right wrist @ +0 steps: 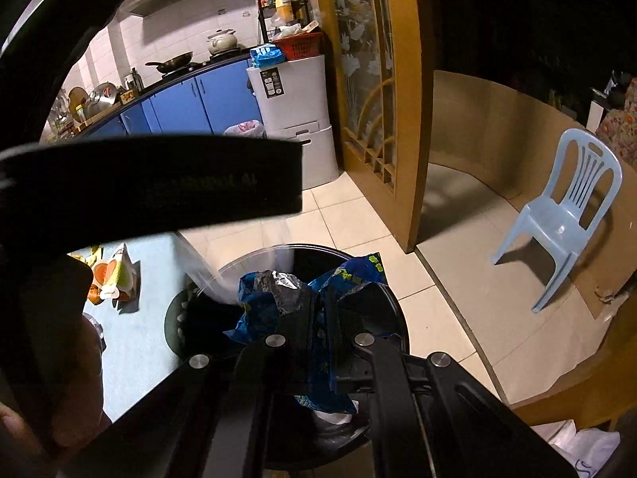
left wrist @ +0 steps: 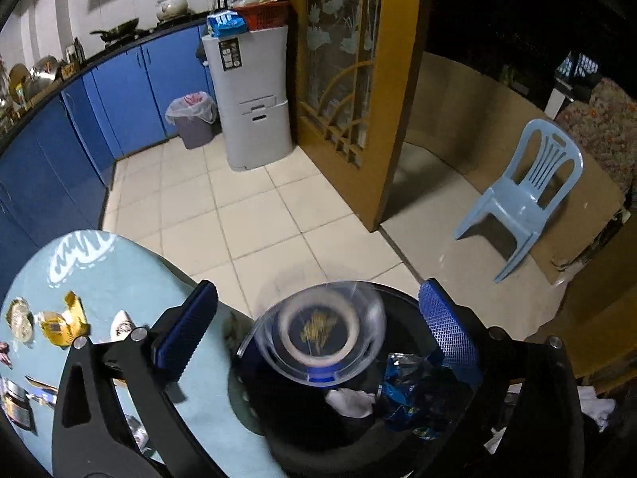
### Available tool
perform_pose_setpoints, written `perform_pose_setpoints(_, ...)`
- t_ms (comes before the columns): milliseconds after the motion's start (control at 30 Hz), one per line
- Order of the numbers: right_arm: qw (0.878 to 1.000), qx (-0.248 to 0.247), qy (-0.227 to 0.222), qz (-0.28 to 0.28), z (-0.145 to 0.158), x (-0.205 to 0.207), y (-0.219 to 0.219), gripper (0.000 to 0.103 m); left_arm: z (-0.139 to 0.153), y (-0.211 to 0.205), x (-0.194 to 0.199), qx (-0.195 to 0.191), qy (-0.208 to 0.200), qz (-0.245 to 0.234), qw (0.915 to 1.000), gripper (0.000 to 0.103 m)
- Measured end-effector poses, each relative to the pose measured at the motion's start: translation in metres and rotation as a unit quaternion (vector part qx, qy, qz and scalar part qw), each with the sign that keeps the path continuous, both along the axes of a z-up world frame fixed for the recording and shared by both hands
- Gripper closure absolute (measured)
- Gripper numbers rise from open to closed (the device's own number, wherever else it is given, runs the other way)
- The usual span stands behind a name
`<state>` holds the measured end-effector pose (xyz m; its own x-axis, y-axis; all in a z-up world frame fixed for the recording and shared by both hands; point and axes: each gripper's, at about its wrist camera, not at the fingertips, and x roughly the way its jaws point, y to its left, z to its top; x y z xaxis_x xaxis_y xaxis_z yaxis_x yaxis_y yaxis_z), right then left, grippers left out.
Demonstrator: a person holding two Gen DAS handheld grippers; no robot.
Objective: Collect trash
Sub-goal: 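Open the right tool to drop the wrapper while the left tool drops the lid into the bin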
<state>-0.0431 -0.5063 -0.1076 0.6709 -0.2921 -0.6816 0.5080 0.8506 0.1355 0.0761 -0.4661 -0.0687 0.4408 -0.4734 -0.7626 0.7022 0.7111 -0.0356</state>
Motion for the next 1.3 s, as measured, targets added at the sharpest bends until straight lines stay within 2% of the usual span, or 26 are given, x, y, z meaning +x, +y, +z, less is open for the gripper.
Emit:
perform_pose_setpoints(100,1.0,0.002,-0.001,0.001,0.0,0.0,0.0,0.098,-0.003,-0.001,0.003,-0.001,0.024,-0.003,0.9997,0.003)
perform_pose_setpoints(200,1.0,0.002,-0.002,0.002,0.0,0.0,0.001,0.098,-0.004,0.001,0.005,0.0,0.028,0.006,0.9996,0.003)
perform_pose_setpoints(400,1.0,0.006,-0.004,0.003,-0.001,0.001,0.002,0.098,-0.003,0.01,0.006,-0.002,0.02,0.017,0.9997,0.003)
perform_pose_setpoints(667,1.0,0.004,-0.001,0.014,-0.003,0.011,0.007,0.098,0.009,0.04,0.012,-0.024,-0.03,0.046,0.9982,0.003)
perform_pose_setpoints(800,1.0,0.002,0.001,0.022,-0.005,0.019,0.01,0.098,0.009,0.057,0.021,-0.008,-0.049,0.071,0.9963,0.003)
perform_pose_setpoints(1133,1.0,0.008,0.024,0.017,-0.018,0.04,0.01,0.095,-0.001,0.085,0.033,0.006,-0.04,0.094,0.9947,0.003)
perform_pose_setpoints(1167,0.999,0.011,0.027,0.02,-0.02,0.041,0.01,0.074,-0.001,0.086,0.032,0.006,-0.039,0.094,0.9948,0.003)
perform_pose_setpoints(1200,0.999,0.013,0.029,0.021,-0.021,0.043,0.009,0.016,-0.001,0.087,0.033,0.007,-0.038,0.095,0.9948,0.003)
perform_pose_setpoints(1233,0.999,0.015,0.028,0.022,-0.022,0.043,0.009,0.008,-0.001,0.088,0.033,0.006,-0.039,0.095,0.9947,0.003)
perform_pose_setpoints(1300,0.999,0.005,0.019,0.025,-0.021,0.041,0.012,0.007,-0.001,0.091,0.033,0.003,-0.039,0.095,0.9947,0.003)
